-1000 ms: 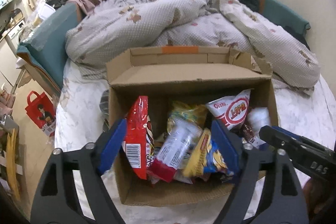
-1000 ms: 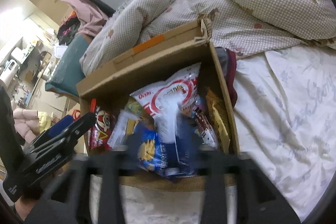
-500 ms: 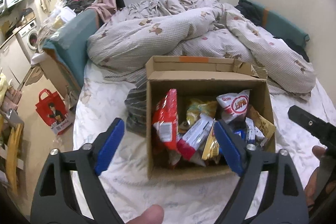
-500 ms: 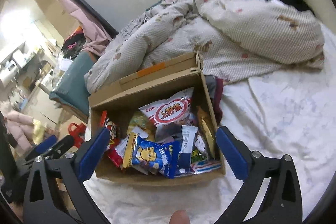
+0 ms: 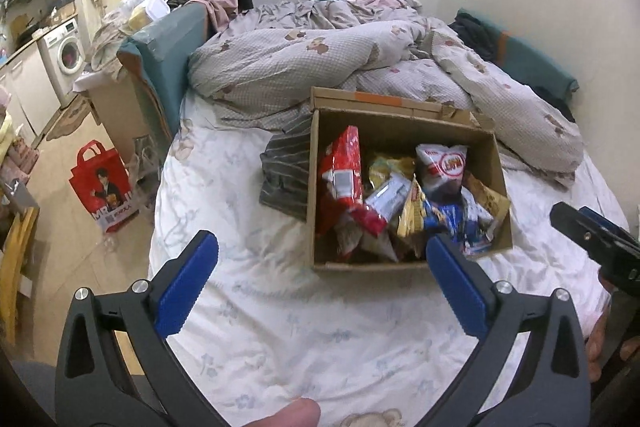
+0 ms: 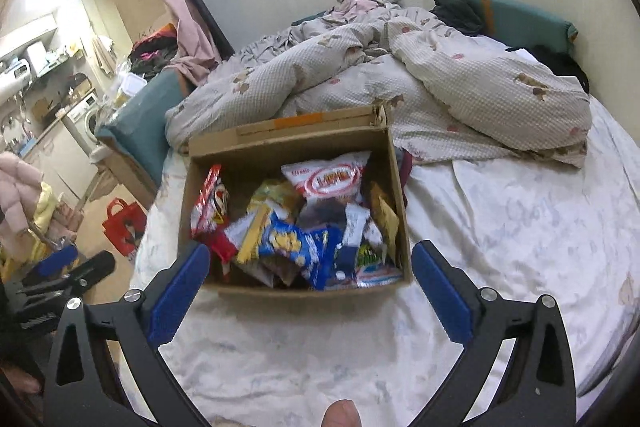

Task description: Organize snacks

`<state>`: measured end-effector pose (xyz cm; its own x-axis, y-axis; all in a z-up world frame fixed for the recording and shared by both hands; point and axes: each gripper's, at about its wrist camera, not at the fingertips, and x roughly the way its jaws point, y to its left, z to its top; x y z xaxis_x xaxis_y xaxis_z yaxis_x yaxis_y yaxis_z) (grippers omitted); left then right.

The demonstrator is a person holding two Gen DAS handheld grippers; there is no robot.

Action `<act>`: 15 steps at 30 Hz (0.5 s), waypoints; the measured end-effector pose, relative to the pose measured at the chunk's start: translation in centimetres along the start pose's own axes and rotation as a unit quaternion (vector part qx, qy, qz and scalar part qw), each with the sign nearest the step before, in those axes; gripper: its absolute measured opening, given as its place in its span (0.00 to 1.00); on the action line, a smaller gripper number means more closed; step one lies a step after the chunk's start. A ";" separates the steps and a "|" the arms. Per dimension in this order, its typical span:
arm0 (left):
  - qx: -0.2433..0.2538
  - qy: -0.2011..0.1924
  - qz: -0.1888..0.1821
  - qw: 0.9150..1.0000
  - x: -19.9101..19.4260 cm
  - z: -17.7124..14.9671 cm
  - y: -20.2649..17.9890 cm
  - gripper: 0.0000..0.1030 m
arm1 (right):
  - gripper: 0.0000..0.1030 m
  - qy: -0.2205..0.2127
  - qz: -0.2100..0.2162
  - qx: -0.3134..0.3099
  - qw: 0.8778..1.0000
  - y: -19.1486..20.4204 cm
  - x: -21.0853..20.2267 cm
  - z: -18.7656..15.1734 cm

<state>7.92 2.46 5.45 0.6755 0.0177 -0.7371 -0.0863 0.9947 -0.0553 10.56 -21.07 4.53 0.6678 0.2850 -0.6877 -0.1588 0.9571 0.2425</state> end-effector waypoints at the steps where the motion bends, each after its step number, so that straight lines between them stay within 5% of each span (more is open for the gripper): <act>1: 0.001 0.001 -0.002 1.000 -0.1 -0.5 0.0 1.00 | 1.00 0.000 -0.005 -0.002 1.000 0.1 0.0 -0.4; 15: -0.025 0.018 -0.006 1.000 2.1 -1.8 0.5 1.00 | 1.00 0.001 -0.028 -0.039 0.999 2.0 1.7 -3.3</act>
<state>7.95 2.81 2.67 0.6502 0.0008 -0.7598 -0.1152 0.9885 -0.0975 9.00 -18.48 1.61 0.6761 0.2303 -0.6999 -0.1768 0.9728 0.1494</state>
